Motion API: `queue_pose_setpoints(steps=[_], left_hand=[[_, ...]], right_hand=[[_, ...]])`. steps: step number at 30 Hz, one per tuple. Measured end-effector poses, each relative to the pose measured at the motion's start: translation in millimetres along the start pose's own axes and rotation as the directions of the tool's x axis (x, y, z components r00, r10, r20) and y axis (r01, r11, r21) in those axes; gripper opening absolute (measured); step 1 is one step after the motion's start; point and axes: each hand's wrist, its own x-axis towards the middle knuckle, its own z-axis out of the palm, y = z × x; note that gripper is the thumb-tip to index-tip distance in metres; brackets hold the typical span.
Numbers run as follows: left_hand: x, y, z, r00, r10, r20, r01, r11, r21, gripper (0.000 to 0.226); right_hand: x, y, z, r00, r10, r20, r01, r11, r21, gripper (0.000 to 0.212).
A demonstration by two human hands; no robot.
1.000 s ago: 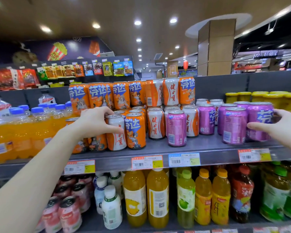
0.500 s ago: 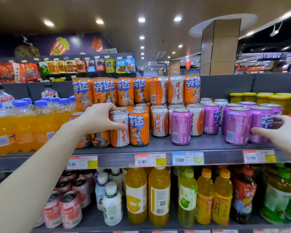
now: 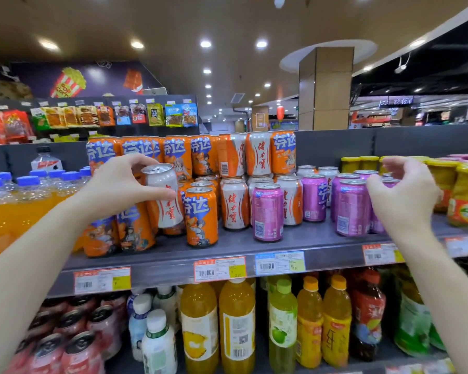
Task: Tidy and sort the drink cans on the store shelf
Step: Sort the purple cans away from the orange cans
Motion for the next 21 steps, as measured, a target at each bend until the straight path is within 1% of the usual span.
queue_pose_setpoints(steps=[2,4,5,7,9,11,12,13,14,17,21], left_hand=[[0,16,-9,0.998,0.042,-0.039,-0.045,0.996,-0.078,0.072],[1,36,-14,0.990,0.102,-0.095,-0.113,0.986,-0.120,0.068],[2,46,-15,0.984,0.132,-0.120,-0.147,0.980,-0.133,0.067],[2,67,-10,0.973,0.187,-0.135,-0.207,0.965,-0.160,0.069],[2,84,0,0.969,0.223,-0.110,-0.240,0.954,-0.181,0.073],[0,97,16,0.967,0.247,-0.068,-0.255,0.948,-0.188,0.074],[-1,101,26,0.965,0.258,-0.048,-0.263,0.947,-0.183,0.074],[-2,103,36,0.963,0.268,-0.027,-0.269,0.948,-0.173,0.074],[-3,105,46,0.962,0.272,-0.006,-0.269,0.949,-0.163,0.074],[-5,106,71,0.965,0.259,0.039,-0.251,0.957,-0.147,0.072],[-2,108,92,0.964,0.255,0.073,-0.248,0.964,-0.101,0.073]], right_hand=[[-5,-8,3,0.999,-0.033,0.002,0.033,0.999,0.015,0.031],[-11,-16,9,0.998,-0.041,0.044,0.037,0.996,0.082,0.030],[-15,-21,14,0.995,-0.036,0.089,0.024,0.991,0.129,0.028],[-26,-35,26,0.975,-0.008,0.222,-0.038,0.979,0.201,0.029],[-38,-47,41,0.912,0.027,0.410,-0.119,0.972,0.202,0.043],[-52,-58,55,0.796,0.051,0.603,-0.161,0.979,0.129,0.066],[-59,-62,63,0.737,0.063,0.673,-0.177,0.979,0.102,0.074],[-64,-66,69,0.697,0.079,0.713,-0.196,0.977,0.083,0.075],[-69,-66,77,0.679,0.094,0.728,-0.203,0.977,0.064,0.073],[-73,-62,92,0.698,0.119,0.706,-0.200,0.979,0.033,0.068],[-63,-47,79,0.775,0.163,0.611,-0.246,0.968,0.054,0.066]])
